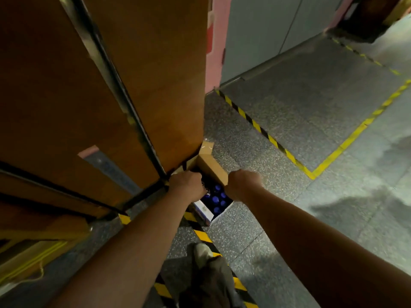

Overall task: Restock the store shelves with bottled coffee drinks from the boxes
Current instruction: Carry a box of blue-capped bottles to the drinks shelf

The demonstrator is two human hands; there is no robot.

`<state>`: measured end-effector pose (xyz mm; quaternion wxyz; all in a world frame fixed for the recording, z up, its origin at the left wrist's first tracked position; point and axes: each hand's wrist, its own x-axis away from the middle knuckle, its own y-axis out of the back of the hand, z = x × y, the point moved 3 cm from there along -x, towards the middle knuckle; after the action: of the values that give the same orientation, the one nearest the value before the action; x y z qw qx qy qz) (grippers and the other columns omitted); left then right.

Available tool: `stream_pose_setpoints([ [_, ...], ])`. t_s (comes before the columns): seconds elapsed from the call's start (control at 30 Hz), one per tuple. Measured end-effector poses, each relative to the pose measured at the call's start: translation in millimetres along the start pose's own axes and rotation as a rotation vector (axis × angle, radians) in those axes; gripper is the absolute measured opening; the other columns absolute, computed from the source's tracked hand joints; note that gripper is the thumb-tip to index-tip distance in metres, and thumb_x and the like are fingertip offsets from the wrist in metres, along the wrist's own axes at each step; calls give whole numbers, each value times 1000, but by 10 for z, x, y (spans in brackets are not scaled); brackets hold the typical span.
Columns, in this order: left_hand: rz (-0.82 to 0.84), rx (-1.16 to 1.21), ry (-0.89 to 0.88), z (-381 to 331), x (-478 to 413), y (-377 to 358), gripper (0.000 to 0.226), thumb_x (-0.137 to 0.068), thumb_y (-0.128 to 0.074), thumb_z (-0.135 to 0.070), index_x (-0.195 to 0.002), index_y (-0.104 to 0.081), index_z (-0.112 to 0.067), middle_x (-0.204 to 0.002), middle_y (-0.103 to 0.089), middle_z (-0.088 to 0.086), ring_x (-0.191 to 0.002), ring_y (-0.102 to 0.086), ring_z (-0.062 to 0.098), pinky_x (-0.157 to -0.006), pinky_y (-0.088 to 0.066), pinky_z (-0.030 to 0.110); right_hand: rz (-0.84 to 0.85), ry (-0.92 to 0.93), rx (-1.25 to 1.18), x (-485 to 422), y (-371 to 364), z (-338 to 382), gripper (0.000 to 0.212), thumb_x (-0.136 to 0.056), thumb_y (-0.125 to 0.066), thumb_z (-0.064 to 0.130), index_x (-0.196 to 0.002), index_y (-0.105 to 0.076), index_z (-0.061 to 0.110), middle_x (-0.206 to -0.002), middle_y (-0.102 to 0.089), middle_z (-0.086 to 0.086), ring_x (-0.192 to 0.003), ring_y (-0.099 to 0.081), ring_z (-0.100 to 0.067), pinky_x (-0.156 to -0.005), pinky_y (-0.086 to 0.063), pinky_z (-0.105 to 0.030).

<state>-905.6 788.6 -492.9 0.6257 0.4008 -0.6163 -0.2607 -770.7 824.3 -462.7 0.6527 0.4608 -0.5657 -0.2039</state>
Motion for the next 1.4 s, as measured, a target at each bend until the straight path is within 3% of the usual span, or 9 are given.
stream_pose_setpoints([
  [0.17, 137, 69, 107, 156, -829, -235, 35, -96, -43, -40, -120, -51, -17, -127, -54, 10, -114, -53, 32, -85, -42, 38, 117, 76, 80, -887, -167, -51, 38, -92, -49, 27, -127, -54, 12, -125, -58, -8, -114, -58, -27, -87, -45, -34],
  [0.47, 212, 324, 406, 373, -1905, -850, 39, -96, -45, -41, -122, -53, -13, -118, -60, 12, -105, -58, 32, -88, -49, 40, 246, 219, 133, -2465, -433, -94, 36, -93, -44, 28, -123, -56, 12, -124, -59, -10, -112, -58, -29, -80, -42, -33],
  [0.77, 263, 459, 749, 335, -2717, -2079, 39, -92, -49, -44, -118, -56, -16, -115, -62, 9, -105, -61, 29, -74, -40, 31, 339, 306, 283, -3810, -1633, -174, 42, -96, -41, 34, -129, -51, 9, -130, -56, -14, -117, -55, -32, -86, -45, -36],
  [1.1, 298, 520, 964, 527, -3494, -3471, 64, -93, -51, -50, -134, -39, -3, -128, -54, 16, -111, -58, 32, -67, -38, 34, 327, 82, 207, -4744, -3003, -91, 48, -97, -40, 38, -130, -46, 2, -129, -54, -20, -118, -53, -36, -92, -43, -43],
  [1.27, 213, 628, 1050, 667, -3765, -3830, 35, -93, -56, -33, -117, -56, -8, -114, -65, 11, -102, -64, 28, -65, -40, 32, 322, 14, 197, -4990, -3346, -57, 48, -99, -41, 37, -128, -51, 1, -128, -55, -22, -119, -53, -37, -92, -44, -42],
  [1.4, 200, 842, 1151, 835, -3804, -4011, 33, -86, -68, -28, -113, -62, -11, -113, -67, 12, -99, -66, 29, -73, -53, 32, 302, -77, 114, -5129, -3487, -76, 48, -97, -45, 38, -124, -55, 0, -127, -57, -22, -118, -54, -38, -92, -45, -43],
])
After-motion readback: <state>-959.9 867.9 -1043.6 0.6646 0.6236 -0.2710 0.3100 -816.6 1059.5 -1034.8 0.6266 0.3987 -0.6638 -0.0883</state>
